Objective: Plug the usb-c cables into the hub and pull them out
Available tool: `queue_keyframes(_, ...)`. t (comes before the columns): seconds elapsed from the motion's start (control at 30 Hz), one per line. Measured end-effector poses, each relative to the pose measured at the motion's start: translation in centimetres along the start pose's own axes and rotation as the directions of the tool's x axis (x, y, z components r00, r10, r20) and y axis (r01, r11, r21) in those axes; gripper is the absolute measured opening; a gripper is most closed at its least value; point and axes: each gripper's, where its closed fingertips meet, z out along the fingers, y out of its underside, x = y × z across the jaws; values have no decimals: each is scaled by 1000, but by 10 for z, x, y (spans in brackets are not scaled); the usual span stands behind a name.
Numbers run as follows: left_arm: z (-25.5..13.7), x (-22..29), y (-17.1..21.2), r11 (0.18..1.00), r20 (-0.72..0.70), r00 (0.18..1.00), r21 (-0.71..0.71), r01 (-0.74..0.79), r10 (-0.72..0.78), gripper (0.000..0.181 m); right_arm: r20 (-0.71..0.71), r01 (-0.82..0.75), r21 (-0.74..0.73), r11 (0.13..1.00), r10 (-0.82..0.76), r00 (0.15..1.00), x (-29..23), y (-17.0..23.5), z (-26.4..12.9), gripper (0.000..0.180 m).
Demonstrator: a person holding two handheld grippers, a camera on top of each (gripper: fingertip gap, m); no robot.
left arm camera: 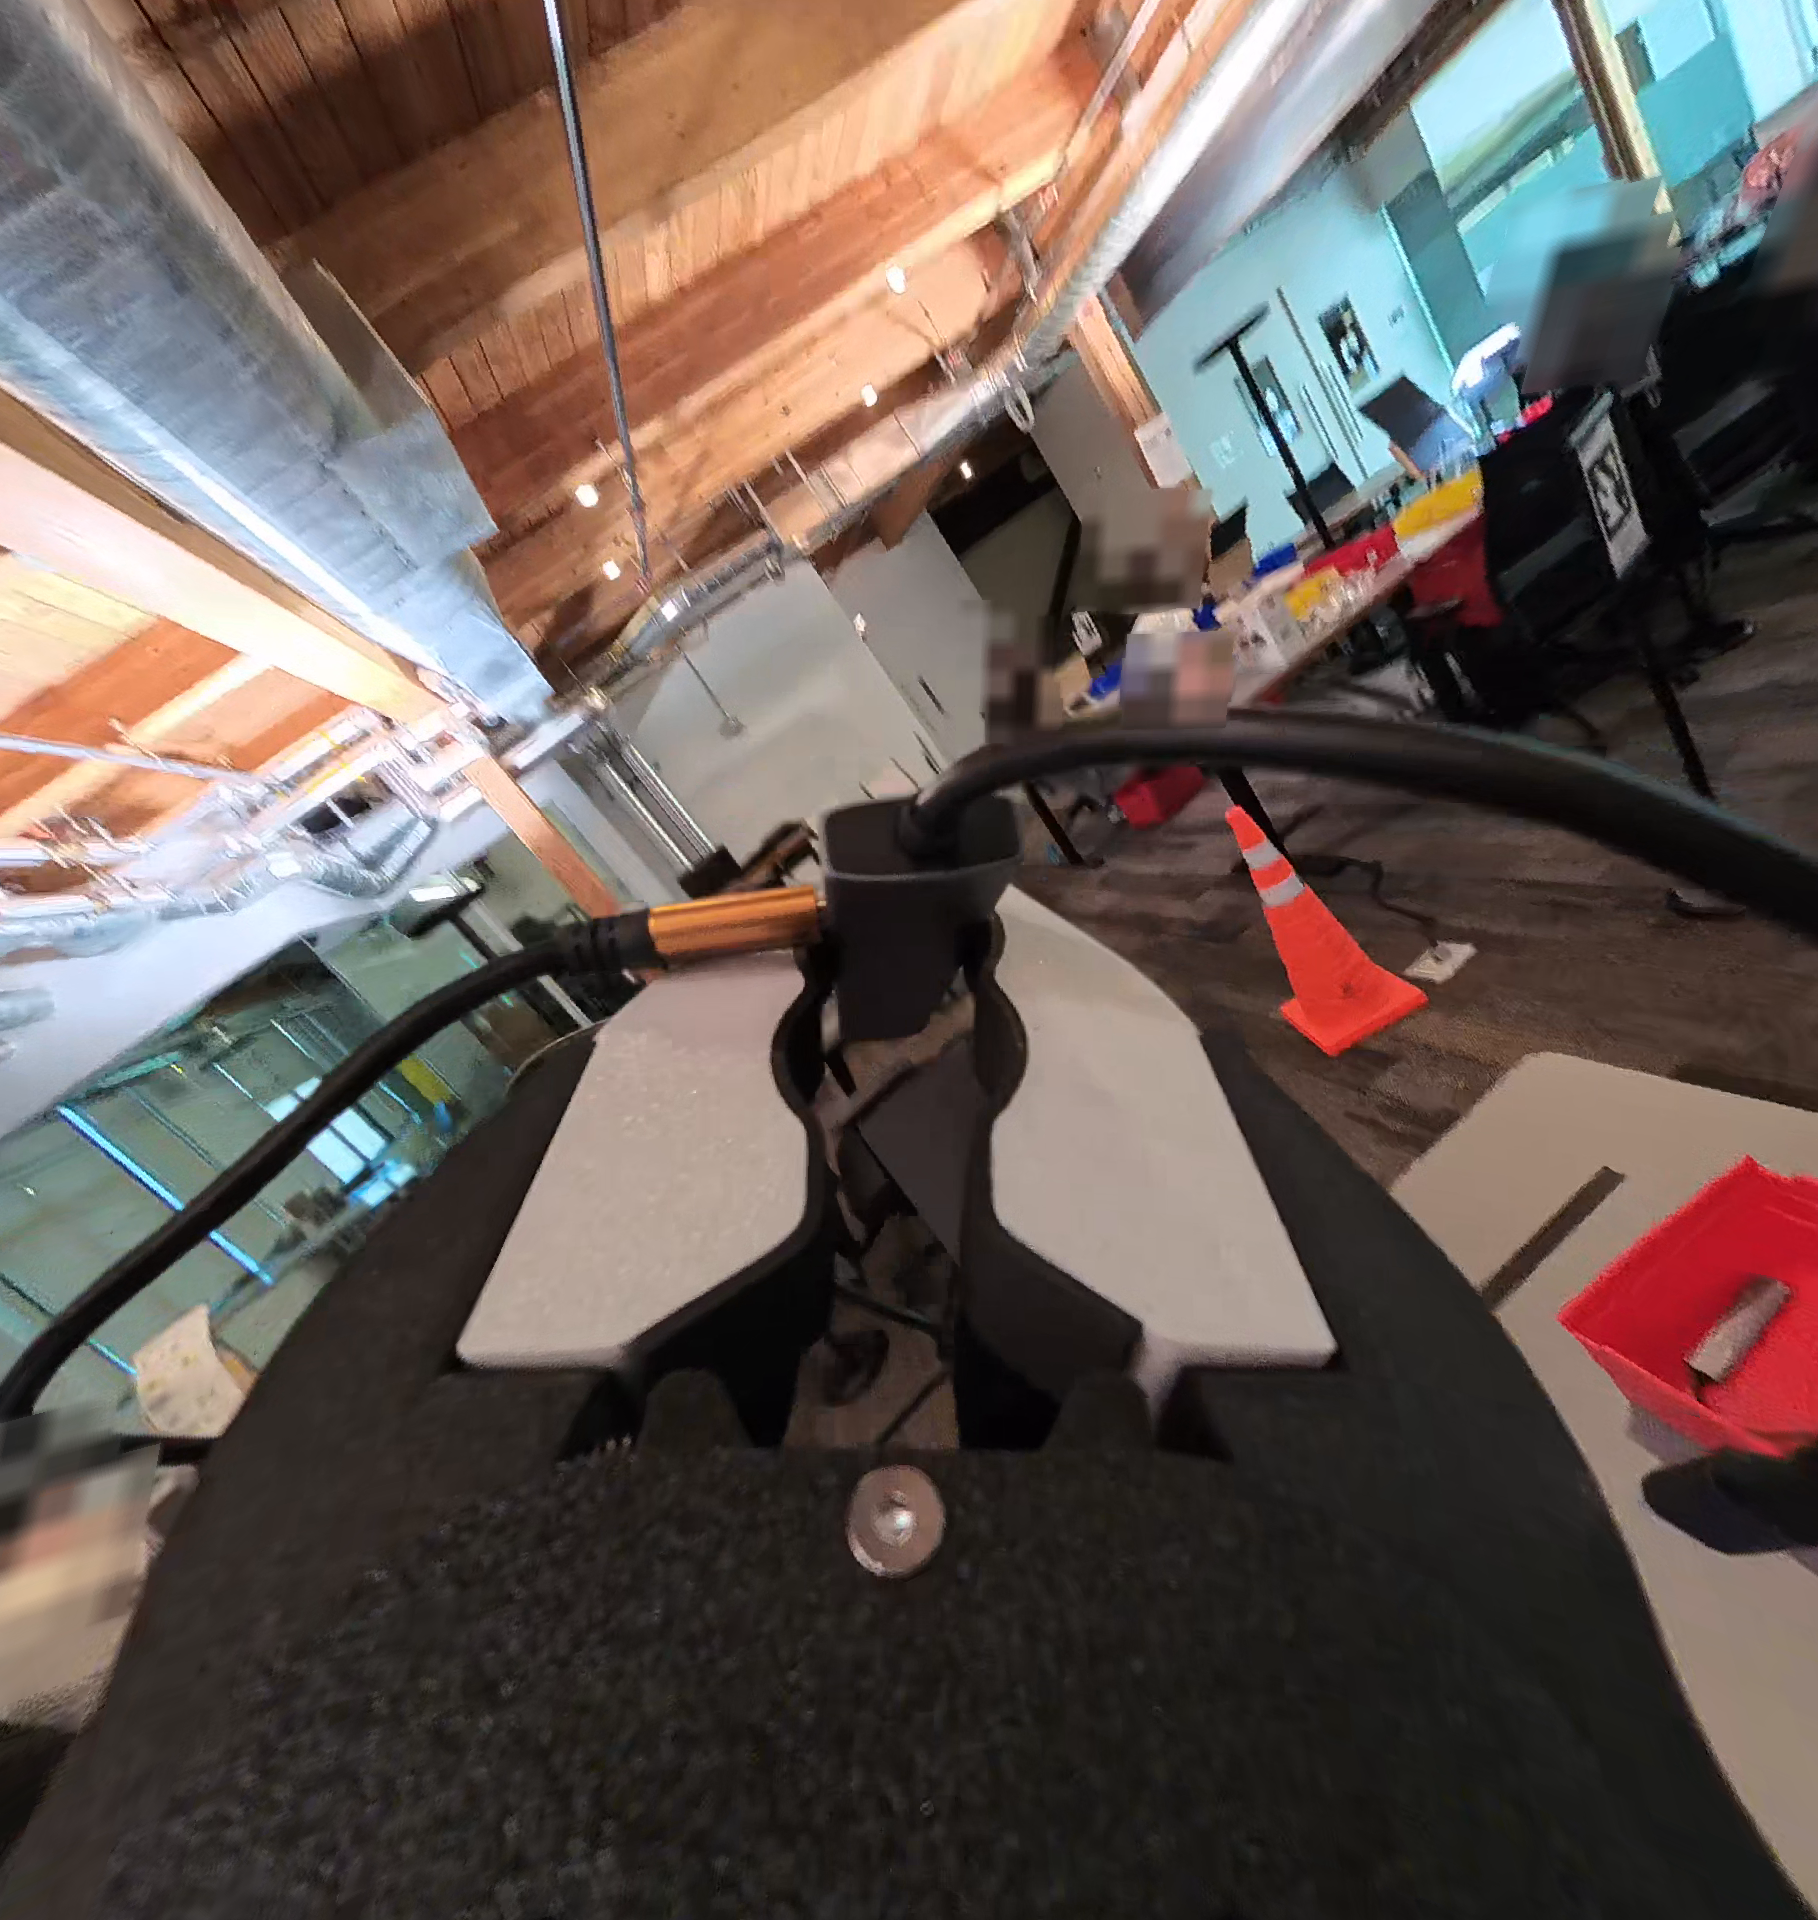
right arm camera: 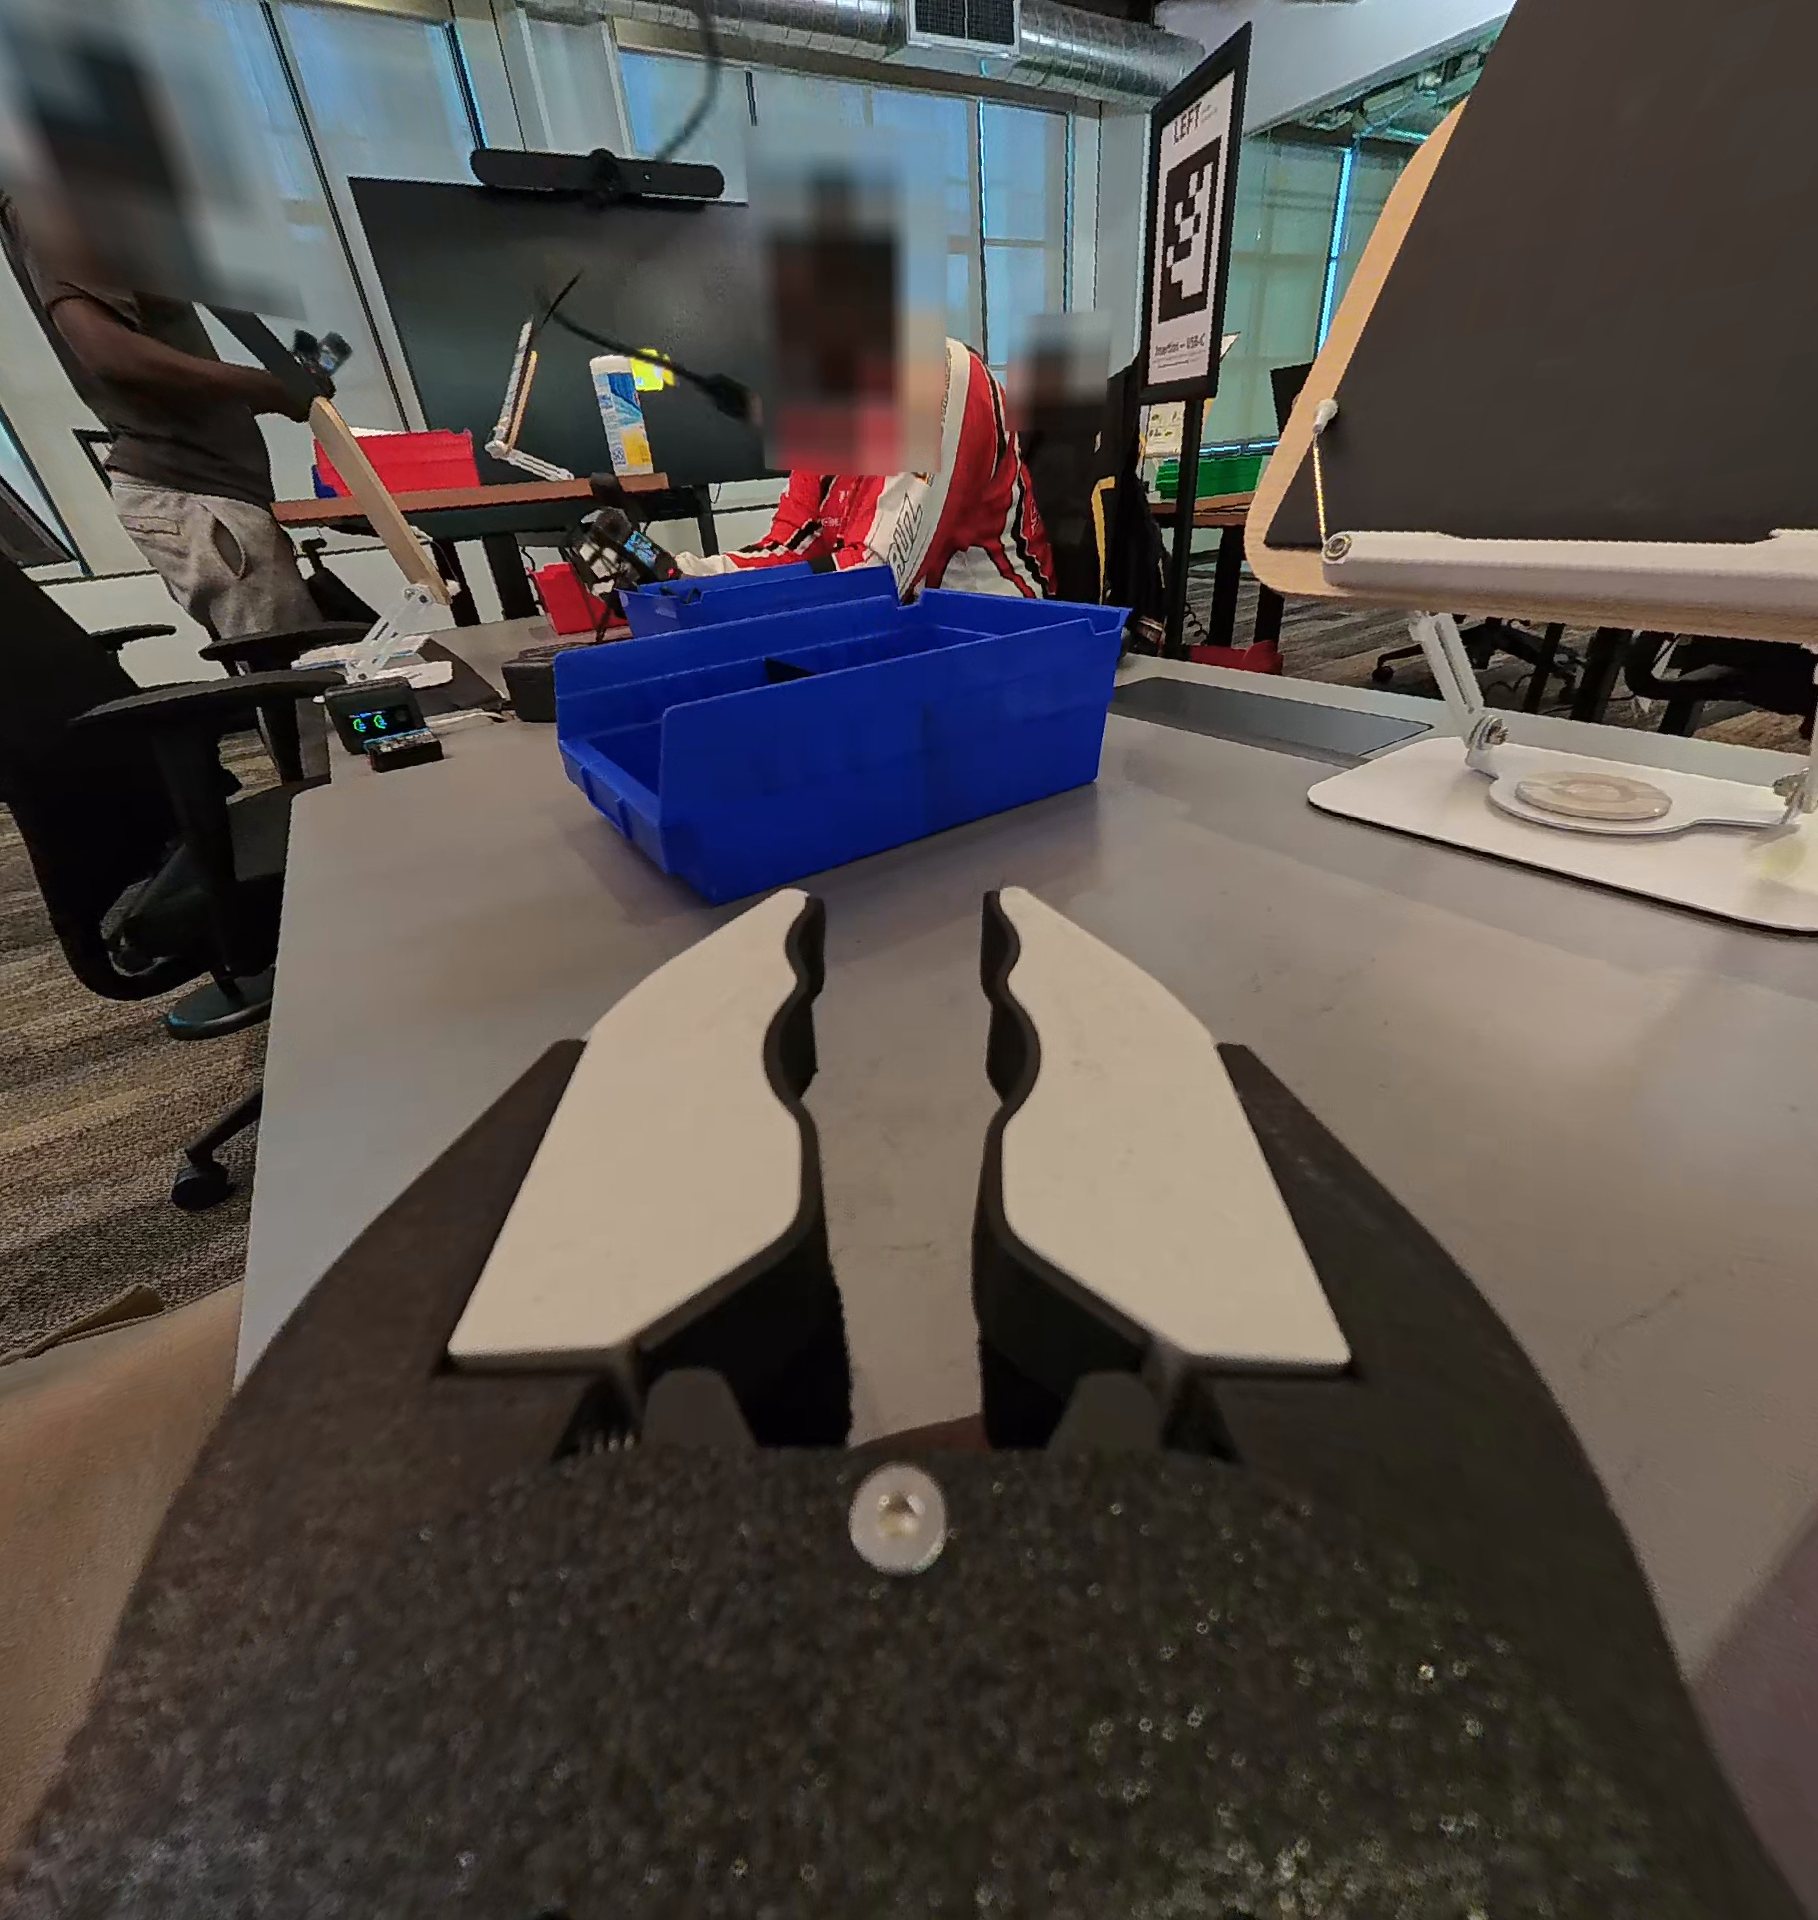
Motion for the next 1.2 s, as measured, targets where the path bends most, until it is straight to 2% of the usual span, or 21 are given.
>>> queue_keyframes(0.1,21,23,34,993,-95,992,-84,80,-88,24,1,5,7,1000,-5,1000,0,-1,-1,28)
queue_keyframes(0.23,44,79,124,961,-213,956,-231,153,-203,23,-6,14,30,999,-14,1000,-1,-3,-4,30)
queue_keyframes(0.4,45,184,241,855,-401,778,-407,322,-484,24,-38,63,10,998,-63,997,3,-8,-8,33)
queue_keyframes(0.47,39,221,279,840,-469,711,-420,343,-524,24,-78,54,20,998,-52,996,12,-29,-11,33)
queue_keyframes(0.53,36,252,320,846,-494,704,-437,305,-509,24,-74,13,32,999,-10,997,15,-58,-13,33)
queue_keyframes(0.6,34,277,365,867,-476,779,-468,171,-410,24,-53,-10,4,1000,10,999,15,-85,-14,34)
queue_keyframes(0.7,23,317,414,889,-492,863,-438,-134,-112,23,-42,-19,-131,991,13,999,17,-103,-12,34)
queue_keyframes(0.83,2,375,438,872,-489,859,-344,-349,151,23,-103,-51,-214,975,29,994,35,-104,-7,34)
queue_keyframes(0.93,-12,402,444,830,-418,843,-291,-477,338,23,-45,-173,-222,959,168,985,31,-91,-1,38)
queue_keyframes(1.0,-19,412,446,806,-376,832,-282,-521,407,23,6,-207,-228,952,213,977,23,-86,2,36)
queue_keyframes(1.2,-31,430,463,734,-336,797,-323,-597,501,23,15,-88,-346,934,99,995,13,-58,9,38)
